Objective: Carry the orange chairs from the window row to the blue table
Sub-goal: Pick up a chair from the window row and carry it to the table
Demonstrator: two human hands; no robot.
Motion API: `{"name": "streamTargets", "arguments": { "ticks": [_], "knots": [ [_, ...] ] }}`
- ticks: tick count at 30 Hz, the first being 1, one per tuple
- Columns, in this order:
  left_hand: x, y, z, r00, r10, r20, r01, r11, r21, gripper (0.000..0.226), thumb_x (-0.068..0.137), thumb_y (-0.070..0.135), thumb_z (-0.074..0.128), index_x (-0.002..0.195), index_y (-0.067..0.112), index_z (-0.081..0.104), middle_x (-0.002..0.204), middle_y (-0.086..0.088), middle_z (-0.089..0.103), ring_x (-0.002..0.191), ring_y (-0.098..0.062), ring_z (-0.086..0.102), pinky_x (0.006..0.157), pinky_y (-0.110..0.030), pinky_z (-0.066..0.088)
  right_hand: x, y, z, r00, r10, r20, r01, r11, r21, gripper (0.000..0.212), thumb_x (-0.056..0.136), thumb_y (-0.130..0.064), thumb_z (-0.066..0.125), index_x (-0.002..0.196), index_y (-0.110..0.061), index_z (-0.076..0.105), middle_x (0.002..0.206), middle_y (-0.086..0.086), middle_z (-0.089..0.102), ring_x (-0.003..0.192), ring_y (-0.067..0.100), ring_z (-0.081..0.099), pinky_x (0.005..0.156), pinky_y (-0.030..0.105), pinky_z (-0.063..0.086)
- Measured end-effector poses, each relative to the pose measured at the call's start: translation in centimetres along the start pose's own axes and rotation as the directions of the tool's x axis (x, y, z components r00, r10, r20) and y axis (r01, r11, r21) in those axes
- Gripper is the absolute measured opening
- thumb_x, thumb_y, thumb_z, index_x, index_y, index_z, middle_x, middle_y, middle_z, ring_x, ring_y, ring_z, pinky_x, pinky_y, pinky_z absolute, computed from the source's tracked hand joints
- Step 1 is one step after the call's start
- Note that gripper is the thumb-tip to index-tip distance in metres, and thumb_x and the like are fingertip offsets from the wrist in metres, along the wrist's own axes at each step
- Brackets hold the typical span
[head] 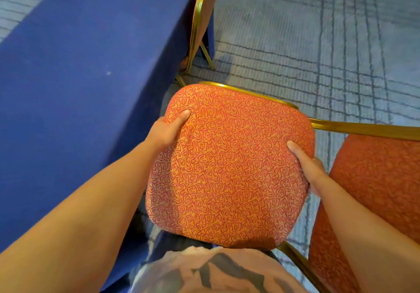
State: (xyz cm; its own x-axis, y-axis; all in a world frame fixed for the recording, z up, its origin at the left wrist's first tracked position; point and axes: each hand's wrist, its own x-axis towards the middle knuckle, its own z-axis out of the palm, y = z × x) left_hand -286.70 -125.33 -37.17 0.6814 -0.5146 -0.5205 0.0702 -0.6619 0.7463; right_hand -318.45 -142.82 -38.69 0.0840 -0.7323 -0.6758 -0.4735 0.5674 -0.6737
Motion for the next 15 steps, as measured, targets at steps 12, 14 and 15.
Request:
{"name": "streamTargets", "arguments": {
  "ticks": [12, 14, 15],
  "knots": [
    [15.7, 2.5, 2.6, 0.981, -0.193, 0.022, 0.192, 0.981, 0.031, 0.069, 0.082, 0.066, 0.055, 0.132, 0.017, 0.054, 0.123, -0.003, 0.059, 0.106, -0.017, 0.056, 0.087, -0.027, 0.039, 13.8, -7.4, 6.4, 0.987, 0.156, 0.035, -0.151, 0.982, -0.113, 0.086, 0.064, -0.066, 0.08, 0.129, -0.013, 0.061, 0.115, 0.006, 0.07, 0.099, 0.023, 0.068, 0.098, 0.04, 0.052],
    [17.3, 2.0, 2.8, 0.979, -0.199, 0.032, 0.198, 0.98, 0.028, 0.07, 0.084, 0.065, 0.054, 0.135, 0.016, 0.052, 0.128, -0.004, 0.058, 0.105, -0.015, 0.054, 0.088, -0.026, 0.038, 15.0, -7.9, 7.5, 0.987, 0.159, 0.018, -0.156, 0.981, -0.116, 0.079, 0.071, -0.061, 0.079, 0.13, -0.012, 0.061, 0.113, 0.003, 0.068, 0.097, 0.022, 0.067, 0.094, 0.035, 0.053],
    [19.0, 1.6, 3.2, 0.974, -0.225, 0.031, 0.224, 0.974, 0.029, 0.071, 0.084, 0.064, 0.054, 0.136, 0.015, 0.051, 0.129, -0.004, 0.058, 0.104, -0.014, 0.053, 0.088, -0.025, 0.038, 16.5, -8.1, 8.3, 0.985, 0.174, 0.018, -0.17, 0.978, -0.121, 0.077, 0.071, -0.06, 0.079, 0.129, -0.013, 0.062, 0.11, 0.002, 0.069, 0.094, 0.019, 0.067, 0.09, 0.033, 0.054]
  ]
}}
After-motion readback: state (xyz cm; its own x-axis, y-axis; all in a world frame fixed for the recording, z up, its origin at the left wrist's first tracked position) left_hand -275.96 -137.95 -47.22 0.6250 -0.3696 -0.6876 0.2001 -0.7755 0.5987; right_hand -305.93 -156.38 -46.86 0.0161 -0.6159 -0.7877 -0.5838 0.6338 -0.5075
